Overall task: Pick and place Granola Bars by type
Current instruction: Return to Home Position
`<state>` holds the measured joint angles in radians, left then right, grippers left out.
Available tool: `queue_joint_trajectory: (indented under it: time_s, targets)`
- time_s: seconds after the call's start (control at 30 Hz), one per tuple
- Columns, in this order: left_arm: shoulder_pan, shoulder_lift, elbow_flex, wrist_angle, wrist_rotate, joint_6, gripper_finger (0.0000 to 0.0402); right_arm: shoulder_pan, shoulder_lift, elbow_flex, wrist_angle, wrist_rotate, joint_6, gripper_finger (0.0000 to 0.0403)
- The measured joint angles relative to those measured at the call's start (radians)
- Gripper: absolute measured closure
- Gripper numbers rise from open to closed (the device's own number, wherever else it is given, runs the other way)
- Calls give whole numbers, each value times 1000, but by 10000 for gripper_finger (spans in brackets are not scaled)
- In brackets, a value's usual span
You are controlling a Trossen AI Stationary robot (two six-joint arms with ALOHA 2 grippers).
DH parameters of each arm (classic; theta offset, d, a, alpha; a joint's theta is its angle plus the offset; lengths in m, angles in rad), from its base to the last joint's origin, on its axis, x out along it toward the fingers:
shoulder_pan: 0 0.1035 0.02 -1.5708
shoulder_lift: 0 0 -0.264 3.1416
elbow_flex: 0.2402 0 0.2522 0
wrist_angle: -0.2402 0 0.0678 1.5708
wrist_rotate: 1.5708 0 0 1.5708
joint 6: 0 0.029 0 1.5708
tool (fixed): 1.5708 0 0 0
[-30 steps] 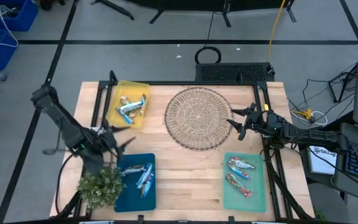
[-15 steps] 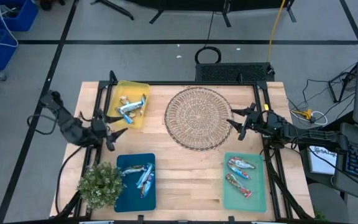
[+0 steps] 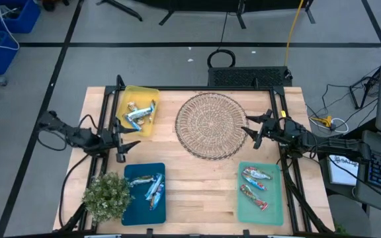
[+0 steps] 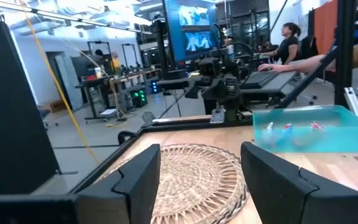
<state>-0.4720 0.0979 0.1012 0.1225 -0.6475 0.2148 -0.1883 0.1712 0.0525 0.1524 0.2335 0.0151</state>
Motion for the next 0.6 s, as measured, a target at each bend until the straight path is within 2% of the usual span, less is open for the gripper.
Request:
queue_joint_trajectory:
  time_s: [0.3, 0.6]
  targets:
    - [182, -8, -65, -4, 260, -39, 177, 0, 0, 0, 0, 0, 0, 156]
    - [315, -8, -77, -95, 386, -91, 176, 0, 0, 0, 0, 0, 0, 156]
